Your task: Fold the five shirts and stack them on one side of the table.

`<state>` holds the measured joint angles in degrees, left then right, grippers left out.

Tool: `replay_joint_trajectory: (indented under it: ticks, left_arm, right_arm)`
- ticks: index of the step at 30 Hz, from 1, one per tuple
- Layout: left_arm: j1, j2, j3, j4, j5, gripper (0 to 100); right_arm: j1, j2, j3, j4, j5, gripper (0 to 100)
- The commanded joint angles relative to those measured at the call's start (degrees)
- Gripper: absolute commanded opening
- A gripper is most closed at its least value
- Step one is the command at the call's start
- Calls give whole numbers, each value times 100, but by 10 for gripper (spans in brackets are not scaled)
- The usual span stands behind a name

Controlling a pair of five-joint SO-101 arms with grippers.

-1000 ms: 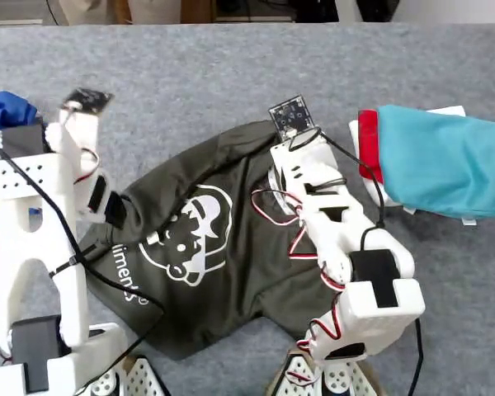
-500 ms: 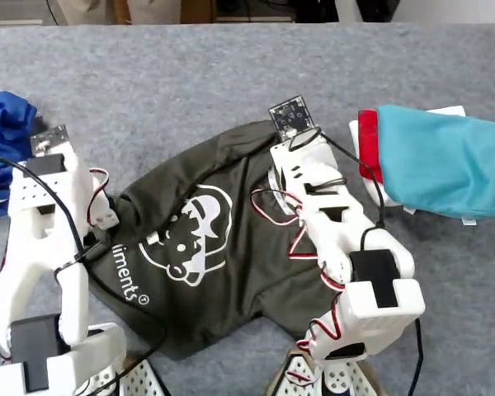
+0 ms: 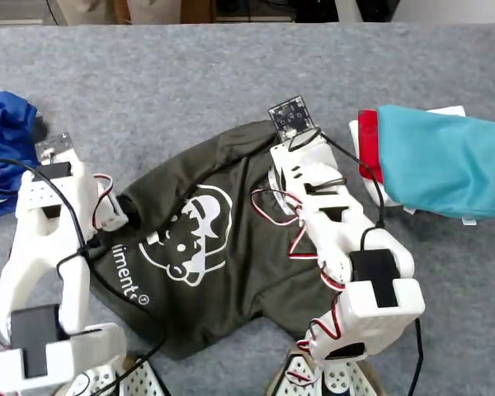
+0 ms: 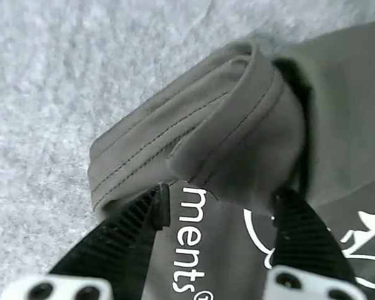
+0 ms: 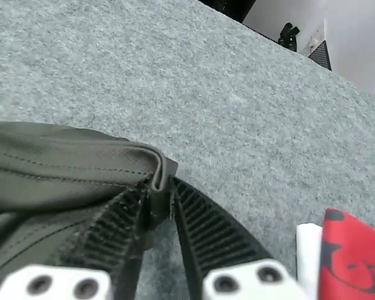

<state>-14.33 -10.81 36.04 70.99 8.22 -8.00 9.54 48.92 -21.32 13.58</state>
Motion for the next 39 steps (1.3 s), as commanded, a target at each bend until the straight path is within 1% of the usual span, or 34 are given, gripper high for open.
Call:
replay_joint_trajectory:
  ticks: [1,6,9,15,18,21,26,28,30,33,39]
  left_arm:
    - [-18,207,-35,-53,35,255]
    - [-343,224,-132,9,26,249]
    - [-510,-4,-360,281,-53,249]
    - [-527,-664,-484,703,-132,250]
    - [-519,-813,-220,589,-132,247]
    - [-519,-778,202,176,-132,245]
    - [-545,-593,466,-519,-88,167]
    - [-545,-470,431,-607,-70,141]
    - [-545,-330,378,-642,132,129]
    - [-536,-84,334,-826,316,129]
    - [-501,391,334,-914,316,128]
  right_arm:
    - [-48,-22,-259,-88,44,2]
    - [-48,-22,-259,-88,44,2]
    - [-48,-22,-259,-88,44,2]
    - [-48,-22,-251,-88,105,2]
    - [-57,-22,-224,-88,211,2]
    - [-57,-22,-224,-88,211,2]
    - [-57,-22,-224,-88,193,2]
    - [-57,-22,-224,-88,193,2]
    - [-57,-22,-224,-88,193,2]
    - [-57,-22,-224,-88,193,2]
    - [-57,-22,-224,-88,193,2]
